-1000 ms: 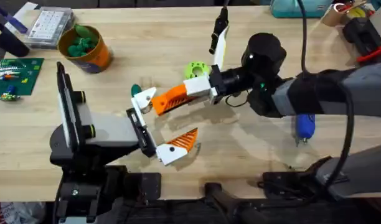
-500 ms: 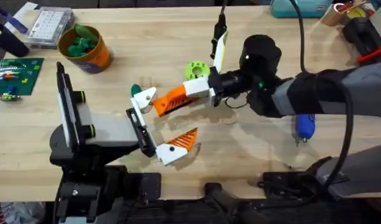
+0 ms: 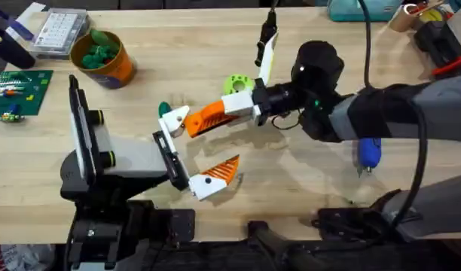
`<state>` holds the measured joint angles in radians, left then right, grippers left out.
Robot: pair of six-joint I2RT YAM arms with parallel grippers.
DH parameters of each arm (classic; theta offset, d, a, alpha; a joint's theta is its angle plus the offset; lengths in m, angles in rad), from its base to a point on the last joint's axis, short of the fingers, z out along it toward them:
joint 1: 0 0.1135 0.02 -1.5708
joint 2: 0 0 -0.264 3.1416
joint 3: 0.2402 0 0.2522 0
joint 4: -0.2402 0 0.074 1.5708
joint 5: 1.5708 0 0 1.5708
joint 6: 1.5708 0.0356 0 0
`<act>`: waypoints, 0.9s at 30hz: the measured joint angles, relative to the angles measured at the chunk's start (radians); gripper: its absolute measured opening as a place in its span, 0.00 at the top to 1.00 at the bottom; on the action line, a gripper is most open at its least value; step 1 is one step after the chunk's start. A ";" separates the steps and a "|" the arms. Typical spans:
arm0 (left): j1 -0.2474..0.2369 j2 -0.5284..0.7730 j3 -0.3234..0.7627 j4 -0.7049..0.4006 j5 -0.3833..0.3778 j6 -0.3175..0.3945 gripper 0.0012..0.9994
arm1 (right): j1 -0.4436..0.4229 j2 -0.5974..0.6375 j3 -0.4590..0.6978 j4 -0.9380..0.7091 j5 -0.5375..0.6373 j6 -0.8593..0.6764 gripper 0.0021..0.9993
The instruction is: Pick up the gripper from the table and insert it into the empty holder that is missing its gripper. Then pick up a screw, insert it into the mounting hole, and use the screwdriver to tighten it. Finally, clean up the table by picking up the vegetable and placing it into the bucket.
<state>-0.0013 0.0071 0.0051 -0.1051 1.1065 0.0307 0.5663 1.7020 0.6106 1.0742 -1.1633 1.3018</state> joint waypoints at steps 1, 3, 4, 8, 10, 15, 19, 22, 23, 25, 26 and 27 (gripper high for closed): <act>0.000 0.000 0.000 0.000 0.000 0.000 0.01 | 0.000 0.000 0.000 0.000 0.000 0.000 0.98; 0.000 0.000 0.000 0.000 0.000 0.000 0.01 | 0.000 0.000 0.000 -0.002 0.005 0.000 0.99; 0.000 0.000 0.000 0.000 0.000 0.000 0.01 | 0.000 0.000 0.000 -0.004 0.007 0.000 0.99; 0.002 0.000 0.000 -0.001 -0.002 -0.016 0.01 | 0.010 -0.001 0.025 -0.089 0.015 -0.011 0.99; 0.006 0.000 0.000 -0.001 -0.004 -0.022 0.01 | 0.013 -0.001 0.040 -0.128 0.016 -0.021 0.99; 0.012 0.000 0.000 0.002 -0.022 -0.027 0.01 | 0.021 -0.001 0.069 -0.175 0.024 -0.045 0.99; 0.016 0.000 0.000 0.004 -0.035 -0.026 0.01 | 0.029 0.001 0.080 -0.185 0.037 -0.057 0.98; 0.018 0.000 0.000 0.004 -0.042 -0.028 0.01 | 0.032 0.017 0.091 -0.182 0.035 -0.083 0.98; 0.019 0.000 0.000 0.005 -0.045 -0.028 0.01 | 0.033 0.023 0.096 -0.181 0.033 -0.097 0.98; 0.021 0.000 0.000 0.005 -0.049 -0.028 0.01 | 0.033 0.031 0.104 -0.180 0.026 -0.128 0.98; 0.021 0.000 0.000 0.005 -0.050 -0.028 0.01 | 0.033 0.034 0.107 -0.180 0.023 -0.145 0.99; 0.021 0.000 0.000 0.006 -0.052 -0.028 0.01 | 0.033 0.037 0.109 -0.180 0.020 -0.160 0.99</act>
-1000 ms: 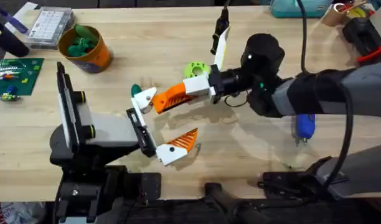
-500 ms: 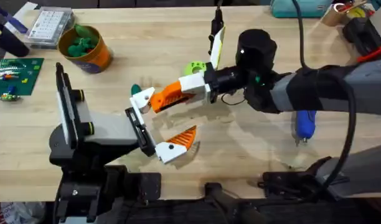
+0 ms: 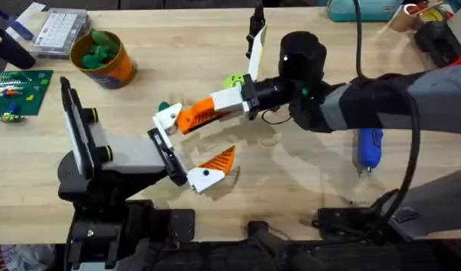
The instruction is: Pick up the gripper from the table and insert it into the empty holder that is missing its gripper. Then pick up a screw, insert it into the mounting hole, and use the screwdriver to tighten it. Finally, clean up the table by picking up the vegetable and placing it into the bucket.
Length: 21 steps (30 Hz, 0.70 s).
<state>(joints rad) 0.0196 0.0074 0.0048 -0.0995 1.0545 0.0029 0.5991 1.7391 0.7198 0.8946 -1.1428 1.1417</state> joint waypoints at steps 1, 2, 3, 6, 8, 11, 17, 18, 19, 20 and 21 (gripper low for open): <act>0.000 0.000 0.000 0.000 -0.001 0.000 0.01 | 0.000 0.003 0.001 0.001 -0.002 -0.014 0.98; 0.001 0.000 0.000 0.000 -0.004 -0.003 0.01 | 0.000 0.016 0.006 0.009 -0.009 -0.041 0.99; 0.002 0.000 0.000 0.000 -0.004 -0.005 0.01 | 0.000 0.021 0.008 0.014 -0.012 -0.048 0.99; 0.006 0.000 0.000 0.000 -0.005 -0.011 0.01 | -0.001 0.033 0.016 0.018 -0.022 -0.054 0.99; 0.005 0.000 0.000 0.000 -0.005 -0.011 0.01 | -0.001 0.036 0.018 0.018 -0.025 -0.050 0.98; 0.006 0.000 0.000 0.000 -0.005 -0.014 0.01 | -0.002 0.046 0.028 0.019 -0.038 -0.040 0.99; 0.012 0.000 0.000 0.001 -0.008 -0.014 0.01 | -0.002 0.066 0.054 0.012 -0.058 -0.012 0.99; 0.013 0.000 0.000 0.001 -0.008 -0.015 0.01 | -0.002 0.067 0.055 0.012 -0.059 -0.008 0.99; 0.013 0.000 0.000 0.001 -0.009 -0.015 0.01 | -0.002 0.068 0.056 0.012 -0.060 -0.004 0.98; 0.013 0.000 0.000 0.001 -0.008 -0.016 0.01 | -0.002 0.068 0.056 0.012 -0.062 0.001 0.98; 0.013 0.000 0.000 0.001 -0.008 -0.018 0.01 | -0.002 0.069 0.057 0.011 -0.064 0.006 0.98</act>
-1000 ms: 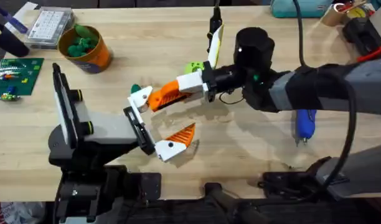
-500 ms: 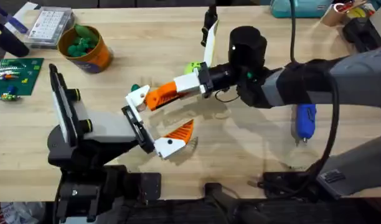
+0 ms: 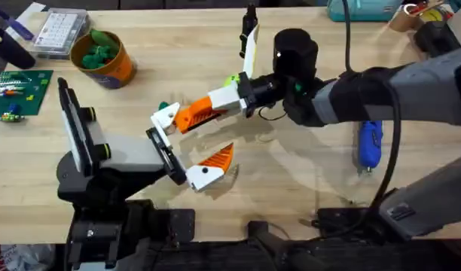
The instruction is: Pick up the gripper from the table and insert it into the empty holder that is missing its gripper. Then pick up a screw, insert it into the mounting hole, and use the screwdriver to tighten it. Finally, clean up the table by picking up the vegetable and placing it into the bucket.
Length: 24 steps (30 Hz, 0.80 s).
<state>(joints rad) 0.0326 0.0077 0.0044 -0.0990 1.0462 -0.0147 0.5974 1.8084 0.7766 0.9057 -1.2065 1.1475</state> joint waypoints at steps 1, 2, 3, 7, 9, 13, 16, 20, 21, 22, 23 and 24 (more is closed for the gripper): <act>0.000 0.000 0.000 0.000 0.000 -0.001 0.01 | 0.000 0.001 0.001 0.000 -0.002 0.004 0.99; 0.000 0.000 0.000 0.000 0.001 -0.001 0.01 | 0.000 0.001 0.001 0.000 -0.003 0.005 0.99; 0.000 0.000 0.000 0.000 0.001 -0.001 0.01 | 0.000 0.002 0.001 0.000 -0.006 0.006 0.99; 0.000 0.000 0.000 0.000 0.004 -0.001 0.01 | 0.000 0.003 0.003 0.000 -0.022 0.010 0.99; 0.000 0.000 0.000 -0.001 0.005 -0.001 0.01 | 0.000 0.004 0.003 -0.001 -0.027 0.013 0.99; 0.000 0.000 0.000 -0.001 0.008 0.000 0.01 | 0.000 0.005 0.004 0.005 -0.038 0.041 0.98; 0.000 0.000 0.000 0.000 0.008 0.004 0.01 | 0.000 0.018 0.004 0.069 -0.046 0.094 0.99; -0.003 -0.002 0.001 -0.003 0.035 0.025 0.01 | 0.012 0.046 0.003 0.177 -0.071 0.181 0.99; -0.007 -0.002 0.001 -0.005 0.051 0.029 0.01 | 0.024 0.049 0.002 0.184 -0.078 0.198 0.99; -0.011 -0.002 0.001 -0.007 0.062 0.033 0.01 | 0.034 0.050 0.002 0.188 -0.081 0.210 0.99; -0.012 -0.003 0.001 -0.009 0.068 0.034 0.01 | 0.038 0.051 0.001 0.190 -0.082 0.219 0.98; -0.013 -0.002 0.001 -0.010 0.080 0.034 0.01 | 0.036 0.051 -0.009 0.198 -0.085 0.239 0.99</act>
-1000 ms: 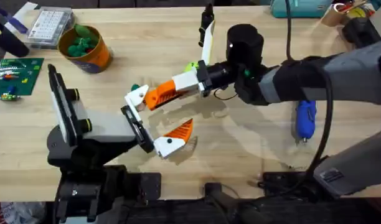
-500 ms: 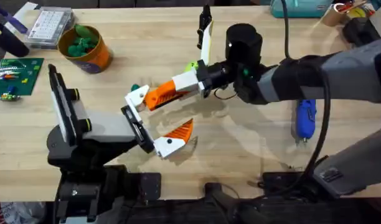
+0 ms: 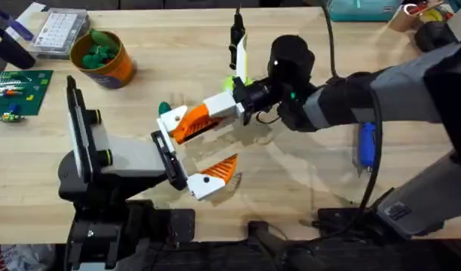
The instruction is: Pick up the gripper from the table and insert it into the empty holder that is missing its gripper. Then pick up a screw, insert it into the mounting hole, and use the screwdriver to tighten it. Finally, clean up the table by picking up the vegetable and placing it into the bucket.
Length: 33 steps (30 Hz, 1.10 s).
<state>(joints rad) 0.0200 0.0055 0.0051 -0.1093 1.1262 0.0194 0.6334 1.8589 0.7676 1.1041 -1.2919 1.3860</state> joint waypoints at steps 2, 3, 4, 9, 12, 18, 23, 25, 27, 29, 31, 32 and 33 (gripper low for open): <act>0.000 0.000 0.000 -0.001 0.006 -0.001 0.01 | 0.000 0.000 -0.009 0.008 0.001 0.005 0.99; 0.000 0.000 0.000 -0.002 0.009 -0.001 0.01 | -0.001 0.000 -0.011 0.010 0.001 0.005 0.99; 0.000 0.000 0.000 -0.003 0.012 -0.001 0.01 | -0.001 0.000 -0.013 0.011 0.002 0.005 0.98; 0.000 0.000 0.000 -0.003 0.011 -0.005 0.01 | -0.002 -0.002 -0.013 -0.010 0.017 -0.009 0.99; 0.000 0.000 0.000 -0.003 0.011 -0.014 0.01 | -0.002 -0.011 -0.013 -0.047 0.029 -0.034 0.98; 0.000 0.001 0.000 -0.003 0.015 -0.019 0.01 | -0.010 -0.021 -0.013 -0.074 0.062 -0.069 0.99; -0.001 0.002 0.000 -0.003 0.015 -0.020 0.01 | -0.012 -0.020 -0.013 -0.076 0.068 -0.077 0.99; -0.001 0.002 0.000 -0.003 0.015 -0.020 0.01 | -0.012 -0.021 -0.013 -0.076 0.068 -0.078 0.98; -0.001 0.002 0.000 -0.003 0.015 -0.020 0.01 | -0.012 -0.021 -0.013 -0.076 0.068 -0.078 0.98; -0.001 0.002 0.000 -0.003 0.015 -0.020 0.01 | -0.012 -0.020 -0.013 -0.076 0.068 -0.078 0.99; -0.001 0.002 0.000 -0.003 0.015 -0.020 0.01 | -0.012 -0.021 -0.013 -0.076 0.068 -0.078 0.99; -0.001 0.002 0.000 -0.003 0.015 -0.020 0.01 | -0.012 -0.021 -0.013 -0.076 0.068 -0.078 0.99; -0.001 0.002 0.000 -0.003 0.015 -0.020 0.01 | -0.012 -0.021 -0.013 -0.076 0.068 -0.078 0.98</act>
<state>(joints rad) 0.0193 0.0074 0.0048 -0.1127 1.1408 -0.0002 0.6212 1.8383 0.7544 1.0281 -1.2234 1.3081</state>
